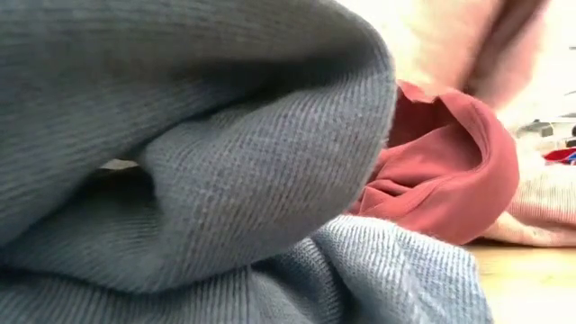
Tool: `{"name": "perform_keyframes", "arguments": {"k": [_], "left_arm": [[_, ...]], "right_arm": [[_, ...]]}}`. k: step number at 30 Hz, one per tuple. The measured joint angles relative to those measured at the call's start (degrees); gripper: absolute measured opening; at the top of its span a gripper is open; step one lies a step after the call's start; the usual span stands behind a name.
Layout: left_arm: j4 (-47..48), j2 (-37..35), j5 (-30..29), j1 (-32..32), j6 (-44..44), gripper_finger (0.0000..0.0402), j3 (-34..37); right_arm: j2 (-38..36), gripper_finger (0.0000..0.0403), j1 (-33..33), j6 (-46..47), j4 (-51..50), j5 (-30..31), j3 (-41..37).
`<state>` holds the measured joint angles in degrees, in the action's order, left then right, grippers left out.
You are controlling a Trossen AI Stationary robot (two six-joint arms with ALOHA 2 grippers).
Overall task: Sort clothes
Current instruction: Put the pink polo into the laundry bin
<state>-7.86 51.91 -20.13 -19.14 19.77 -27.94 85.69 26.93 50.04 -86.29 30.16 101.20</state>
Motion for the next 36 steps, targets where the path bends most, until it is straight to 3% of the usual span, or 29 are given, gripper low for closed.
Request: {"name": "perform_keyframes", "arguments": {"k": [9, 16, 25, 36], "left_arm": [[0.0, 0.0, 0.0, 0.0, 0.0, 0.0157, 0.0], [0.0, 0.0, 0.0, 0.0, 0.0, 0.0157, 0.0], [0.0, 0.0, -2.0, 0.0, 0.0, 0.0157, 0.0], [-0.1, 2.4, -3.2, 0.0, 0.0, 0.0157, 0.0]], "right_arm": [[0.0, 0.0008, -2.6, -7.3, -0.5, 7.5, 13.2], [-0.1, 0.0008, -7.8, -15.7, 3.6, 9.3, 20.7], [-0.1, 0.0008, -14.5, -33.9, 21.5, 9.5, 28.0], [1.0, 0.0009, -25.6, -52.4, 50.0, 7.2, 29.2]]}}
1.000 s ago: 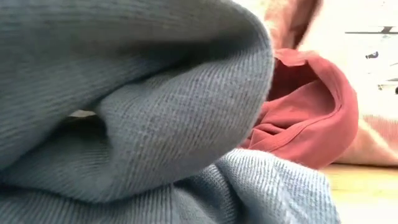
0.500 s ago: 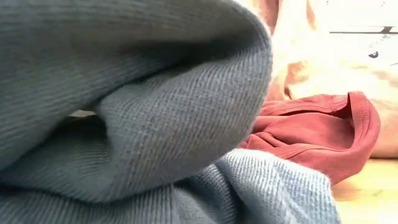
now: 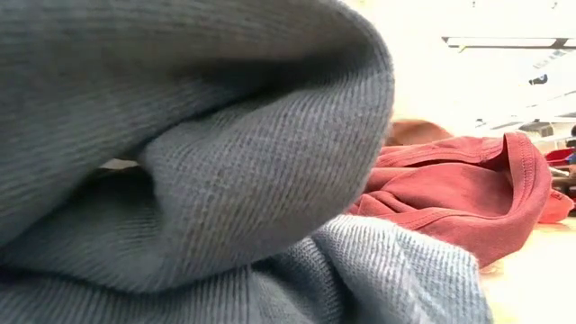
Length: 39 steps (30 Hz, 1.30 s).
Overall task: Sort clothes
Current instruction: Put the pink polo into the laundry bin
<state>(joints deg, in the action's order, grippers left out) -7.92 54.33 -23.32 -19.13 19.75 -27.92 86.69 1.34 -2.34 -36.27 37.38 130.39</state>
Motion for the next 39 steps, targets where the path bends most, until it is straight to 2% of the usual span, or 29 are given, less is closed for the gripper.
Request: {"name": "perform_keyframes", "arguments": {"k": [8, 15, 20, 31, 39], "left_arm": [[-0.2, 3.7, -0.6, 0.0, 0.0, 0.0157, 0.0], [-3.0, 3.9, -0.6, 0.0, -0.1, 0.0157, 0.0], [-3.0, 3.9, -1.1, 0.0, -1.4, 0.0157, 0.0], [-2.3, 3.9, -5.7, -2.2, -1.8, 0.0157, -0.2], [7.3, 3.9, -11.7, -7.3, -1.3, 0.0157, -7.8]], "right_arm": [[4.4, 0.0009, -10.3, -2.9, 17.2, -9.1, 0.0], [11.2, 0.0009, -18.7, 1.5, 16.3, -17.4, 0.0], [15.9, 0.0009, -22.4, 5.8, 8.9, -23.5, 0.0], [21.7, 0.0009, -25.7, 6.0, -20.4, -24.0, -0.1], [22.8, 0.0018, -26.6, 7.3, -33.2, -30.6, -3.7]]}}
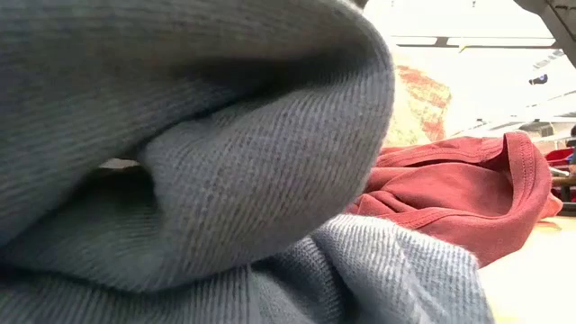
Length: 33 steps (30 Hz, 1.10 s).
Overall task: Sort clothes
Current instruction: Put the pink polo into the laundry bin
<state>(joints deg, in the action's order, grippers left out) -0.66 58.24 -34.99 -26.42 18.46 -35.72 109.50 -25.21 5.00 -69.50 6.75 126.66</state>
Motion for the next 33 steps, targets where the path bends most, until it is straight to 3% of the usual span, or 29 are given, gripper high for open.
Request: {"name": "perform_keyframes", "arguments": {"k": [11, 22, 28, 33], "left_arm": [[12.1, 0.3, -7.2, -7.0, 7.5, 0.0157, -6.9], [13.2, 0.3, -7.9, -8.2, 9.8, 0.0157, -6.9], [13.3, 0.3, -7.9, -8.2, 9.8, 0.0157, -6.8], [13.3, 0.3, -7.9, -8.2, 10.3, 0.0157, -6.8]], "right_arm": [[0.1, 0.0098, 0.1, 0.9, -4.8, -2.0, -0.8], [-6.1, 0.0206, -1.5, 1.0, -4.9, -2.0, 2.0], [-11.9, 0.0222, -1.2, 3.8, -6.4, -2.0, 2.3], [-16.2, 0.0217, 1.2, 7.3, -14.1, -3.7, 2.3]]}}
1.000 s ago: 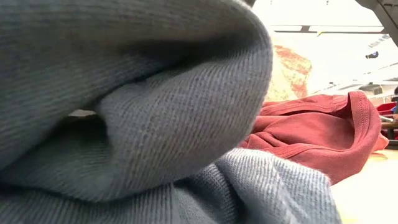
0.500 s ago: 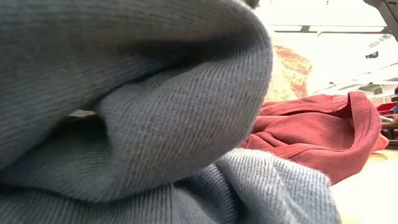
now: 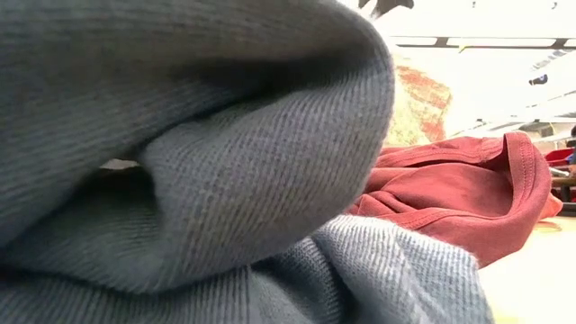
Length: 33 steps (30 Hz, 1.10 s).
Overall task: Sort clothes
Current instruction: Put the pink polo into the laundry bin
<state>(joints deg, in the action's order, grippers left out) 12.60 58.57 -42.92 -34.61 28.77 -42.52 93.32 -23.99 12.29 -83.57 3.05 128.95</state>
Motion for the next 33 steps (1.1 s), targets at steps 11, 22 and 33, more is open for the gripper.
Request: {"name": "perform_keyframes", "arguments": {"k": [11, 22, 33], "left_arm": [[0.0, 0.0, 0.5, 0.0, 0.2, 0.0157, 0.0], [-0.1, 0.0, 1.6, 0.0, 0.4, 0.0157, 0.0], [-0.7, 0.0, 1.6, 0.0, 0.4, 0.0157, 0.0]], "right_arm": [[-9.9, 0.0198, 20.5, 13.0, -6.2, 12.4, -6.8], [-24.8, 0.0193, 42.1, 40.1, -5.8, 26.2, -39.0], [-37.8, 0.0189, 46.6, 48.4, 19.0, 29.1, -73.8]]}}
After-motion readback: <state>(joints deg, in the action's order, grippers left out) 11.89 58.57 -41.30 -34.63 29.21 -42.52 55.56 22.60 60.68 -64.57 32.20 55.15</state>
